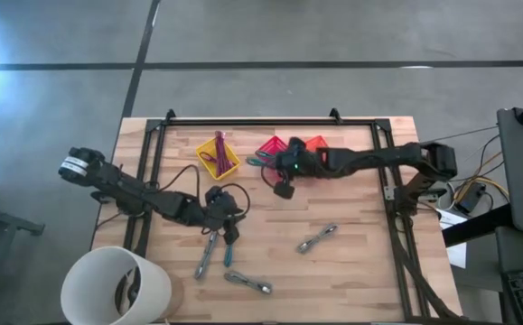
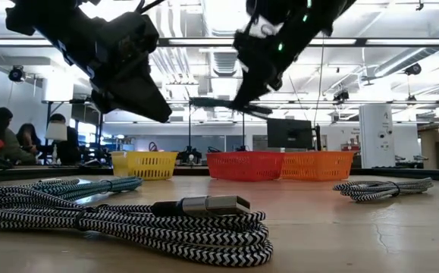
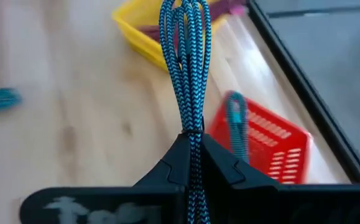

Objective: Pick & Place USB Port
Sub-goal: Put the right black blue USB cable into the red bin

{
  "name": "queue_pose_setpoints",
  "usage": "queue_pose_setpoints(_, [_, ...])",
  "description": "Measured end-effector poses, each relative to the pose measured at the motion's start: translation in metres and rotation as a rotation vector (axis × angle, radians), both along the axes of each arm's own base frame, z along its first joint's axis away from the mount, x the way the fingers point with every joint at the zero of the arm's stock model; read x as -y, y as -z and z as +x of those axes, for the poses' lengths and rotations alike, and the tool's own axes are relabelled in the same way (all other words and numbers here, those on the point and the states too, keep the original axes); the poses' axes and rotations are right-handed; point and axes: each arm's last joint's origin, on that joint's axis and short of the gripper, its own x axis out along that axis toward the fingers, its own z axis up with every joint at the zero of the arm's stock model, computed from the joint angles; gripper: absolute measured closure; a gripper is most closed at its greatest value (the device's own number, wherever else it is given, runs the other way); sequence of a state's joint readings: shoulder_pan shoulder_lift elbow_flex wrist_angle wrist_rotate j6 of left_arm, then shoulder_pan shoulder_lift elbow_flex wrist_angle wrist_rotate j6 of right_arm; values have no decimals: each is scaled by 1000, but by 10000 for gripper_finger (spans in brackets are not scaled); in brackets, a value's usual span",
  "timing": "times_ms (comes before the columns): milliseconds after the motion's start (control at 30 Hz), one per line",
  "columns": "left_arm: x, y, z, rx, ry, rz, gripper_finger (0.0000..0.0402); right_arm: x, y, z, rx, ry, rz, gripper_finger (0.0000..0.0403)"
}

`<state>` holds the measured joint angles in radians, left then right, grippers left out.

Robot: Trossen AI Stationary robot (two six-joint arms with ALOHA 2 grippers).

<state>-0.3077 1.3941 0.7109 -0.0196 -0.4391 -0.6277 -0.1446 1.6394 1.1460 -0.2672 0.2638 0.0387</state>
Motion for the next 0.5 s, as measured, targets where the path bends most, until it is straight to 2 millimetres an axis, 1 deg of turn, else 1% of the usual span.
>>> queue_pose_setpoints(133, [1, 1, -1, -4, 4, 1, 305, 30, 19, -2, -25, 74, -4, 387])
queue_pose_setpoints(200, [0, 3, -2, -9, 2, 3, 305, 40, 34, -3, -30, 101, -2, 387])
queue_pose_setpoints(367, [-1, 8, -5, -19, -6, 9, 305, 59, 62, 2, -9, 110, -16, 387])
queue_pose_setpoints(500, [-2, 12, -7, -30, -22, -4, 305, 65, 76, 4, -25, 103, 9, 387])
